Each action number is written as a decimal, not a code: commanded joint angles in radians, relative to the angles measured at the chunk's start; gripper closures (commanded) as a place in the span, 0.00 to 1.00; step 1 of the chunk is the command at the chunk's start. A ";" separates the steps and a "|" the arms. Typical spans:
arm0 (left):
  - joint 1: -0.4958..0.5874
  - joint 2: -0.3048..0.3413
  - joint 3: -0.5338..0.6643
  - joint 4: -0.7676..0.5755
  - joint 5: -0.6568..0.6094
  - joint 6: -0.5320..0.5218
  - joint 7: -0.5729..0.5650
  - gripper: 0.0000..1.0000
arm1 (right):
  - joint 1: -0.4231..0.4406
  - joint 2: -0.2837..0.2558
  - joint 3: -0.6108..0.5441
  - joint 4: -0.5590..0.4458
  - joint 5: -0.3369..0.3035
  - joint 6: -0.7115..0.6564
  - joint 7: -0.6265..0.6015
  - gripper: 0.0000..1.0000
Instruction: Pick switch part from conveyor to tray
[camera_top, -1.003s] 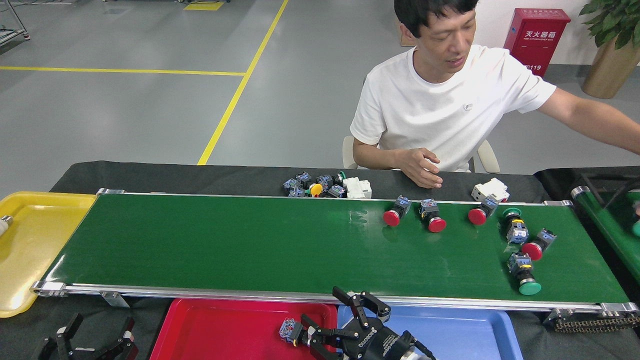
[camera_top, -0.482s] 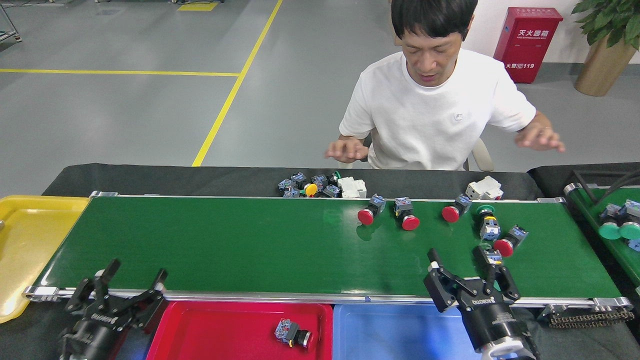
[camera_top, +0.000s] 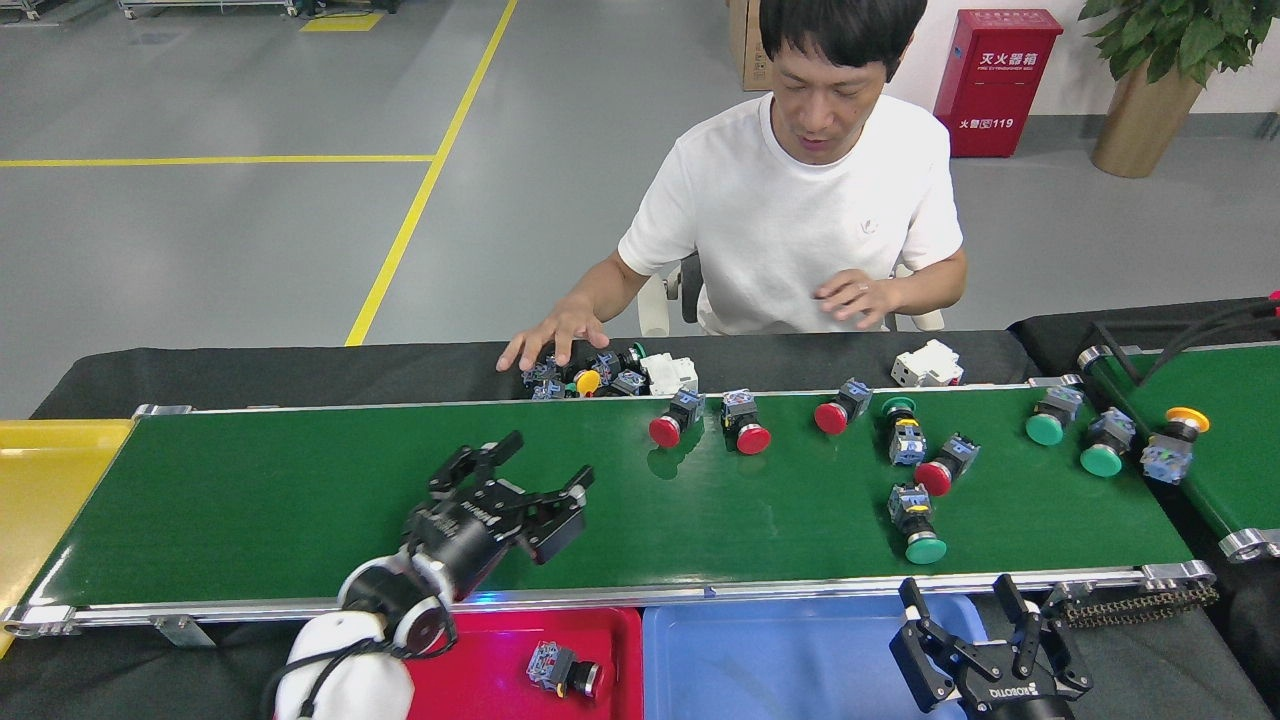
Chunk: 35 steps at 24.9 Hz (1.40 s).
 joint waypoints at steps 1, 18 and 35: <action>-0.060 -0.025 -0.033 0.058 0.006 0.069 0.003 0.00 | -0.031 0.010 0.033 -0.010 0.016 0.023 0.033 0.03; -0.279 -0.037 -0.043 0.483 0.007 0.332 0.155 0.28 | -0.432 0.000 0.395 0.417 0.088 0.369 0.159 0.27; -0.239 -0.008 -0.106 0.506 -0.005 0.229 0.196 0.91 | -0.384 -0.069 0.398 0.260 -0.009 0.099 0.185 0.97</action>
